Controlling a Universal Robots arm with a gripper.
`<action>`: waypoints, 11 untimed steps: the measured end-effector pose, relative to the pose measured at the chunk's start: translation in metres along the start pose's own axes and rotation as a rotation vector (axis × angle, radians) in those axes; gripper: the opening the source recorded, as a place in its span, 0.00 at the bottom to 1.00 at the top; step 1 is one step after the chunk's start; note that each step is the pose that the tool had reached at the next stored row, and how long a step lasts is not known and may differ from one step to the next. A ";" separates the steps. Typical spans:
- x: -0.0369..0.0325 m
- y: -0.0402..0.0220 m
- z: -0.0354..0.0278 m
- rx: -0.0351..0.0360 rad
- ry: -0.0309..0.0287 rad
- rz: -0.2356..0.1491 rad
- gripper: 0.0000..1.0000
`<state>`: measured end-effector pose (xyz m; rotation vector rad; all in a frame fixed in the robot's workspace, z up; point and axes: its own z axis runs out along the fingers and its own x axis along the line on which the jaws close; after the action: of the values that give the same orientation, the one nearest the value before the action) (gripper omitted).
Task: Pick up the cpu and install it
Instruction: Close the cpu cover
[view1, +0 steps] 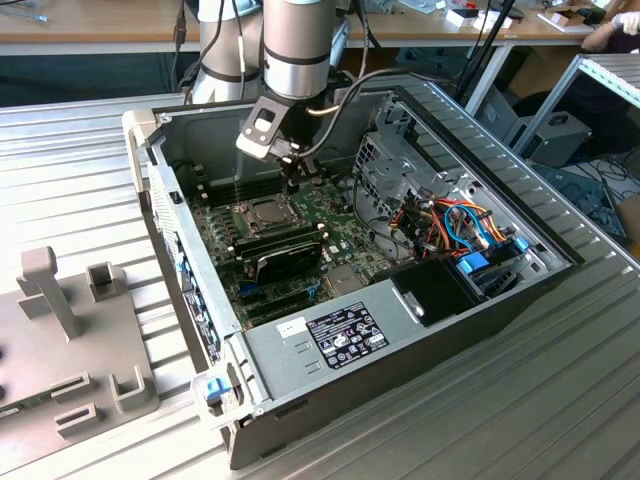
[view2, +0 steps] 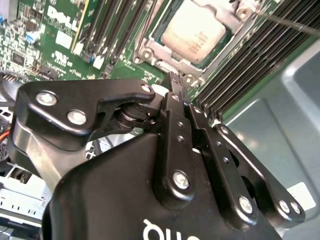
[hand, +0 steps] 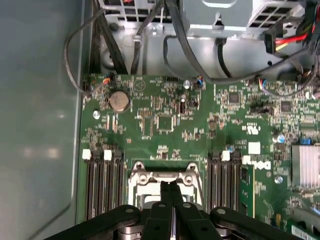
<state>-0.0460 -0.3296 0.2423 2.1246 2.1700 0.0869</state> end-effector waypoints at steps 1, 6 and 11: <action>0.0001 -0.0022 0.0002 0.0000 0.0001 0.000 0.11; 0.0004 -0.0154 0.0027 0.0001 -0.0002 0.000 0.11; 0.0005 -0.0177 0.0037 0.0001 -0.0006 0.000 0.11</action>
<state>-0.0632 -0.3296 0.2366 2.1242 2.1699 0.0862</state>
